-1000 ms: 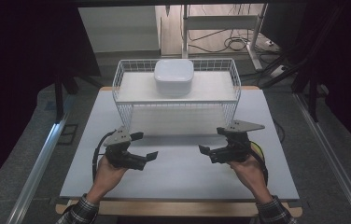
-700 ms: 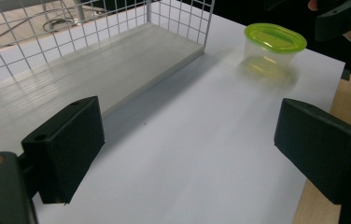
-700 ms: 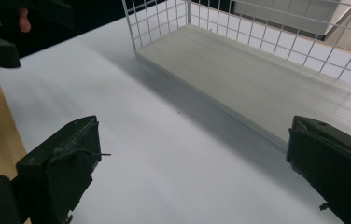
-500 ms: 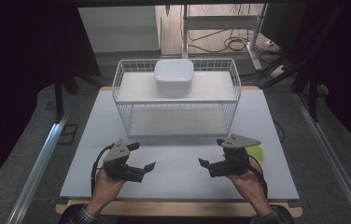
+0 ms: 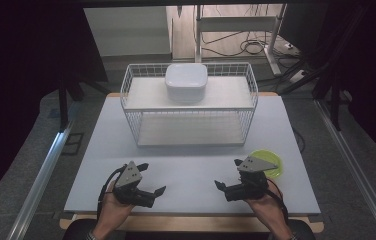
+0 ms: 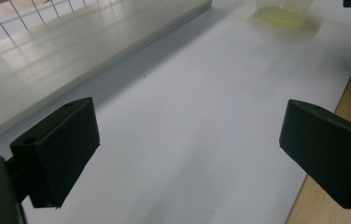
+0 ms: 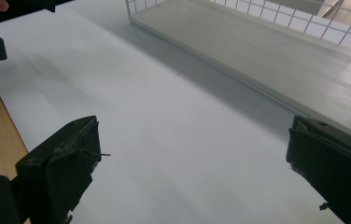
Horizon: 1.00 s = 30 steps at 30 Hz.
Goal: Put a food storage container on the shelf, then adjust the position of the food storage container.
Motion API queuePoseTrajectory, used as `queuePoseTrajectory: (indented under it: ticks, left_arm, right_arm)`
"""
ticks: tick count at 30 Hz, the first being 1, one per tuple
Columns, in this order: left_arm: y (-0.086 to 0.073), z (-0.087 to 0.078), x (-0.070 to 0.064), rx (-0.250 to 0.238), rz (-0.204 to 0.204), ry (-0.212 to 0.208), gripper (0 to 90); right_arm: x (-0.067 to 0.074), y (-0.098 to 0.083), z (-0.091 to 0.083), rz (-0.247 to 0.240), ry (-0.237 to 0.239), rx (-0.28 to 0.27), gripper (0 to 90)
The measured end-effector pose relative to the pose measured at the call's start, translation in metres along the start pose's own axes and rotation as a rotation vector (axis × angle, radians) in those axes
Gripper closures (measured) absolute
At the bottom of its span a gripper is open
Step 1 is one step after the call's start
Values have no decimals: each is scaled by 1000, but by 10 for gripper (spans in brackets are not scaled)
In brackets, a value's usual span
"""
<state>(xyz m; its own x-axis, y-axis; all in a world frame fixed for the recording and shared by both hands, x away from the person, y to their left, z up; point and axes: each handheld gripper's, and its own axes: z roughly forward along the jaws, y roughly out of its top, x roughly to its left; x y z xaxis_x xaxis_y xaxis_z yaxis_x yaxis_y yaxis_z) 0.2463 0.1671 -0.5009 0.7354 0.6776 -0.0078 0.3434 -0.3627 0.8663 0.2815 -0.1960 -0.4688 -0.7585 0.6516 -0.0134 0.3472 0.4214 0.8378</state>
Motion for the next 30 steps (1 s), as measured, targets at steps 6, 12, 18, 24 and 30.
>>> queuePoseTrajectory:
  ticks: [6, 12, 18, 24, 30]
  left_arm:
    - [-3, 3, -1, 15, 0, -4, 40]
    - [-4, 4, 1, 17, -8, -5, 40]
    - [-5, 5, 3, 28, -22, -9, 41]
    - [-6, 5, 5, 30, -28, -4, 43]
    - [-7, 6, 6, 40, -30, -5, 45]
  right_arm:
    - [-2, -7, 4, 6, -6, 39, 33]
    - [-8, -7, 3, 32, -40, 85, 10]
    - [-23, -6, -4, 169, -61, 113, 83]
    - [-42, -7, -23, 198, -128, 65, 388]
    - [-64, -12, -45, 201, -217, 69, 713]
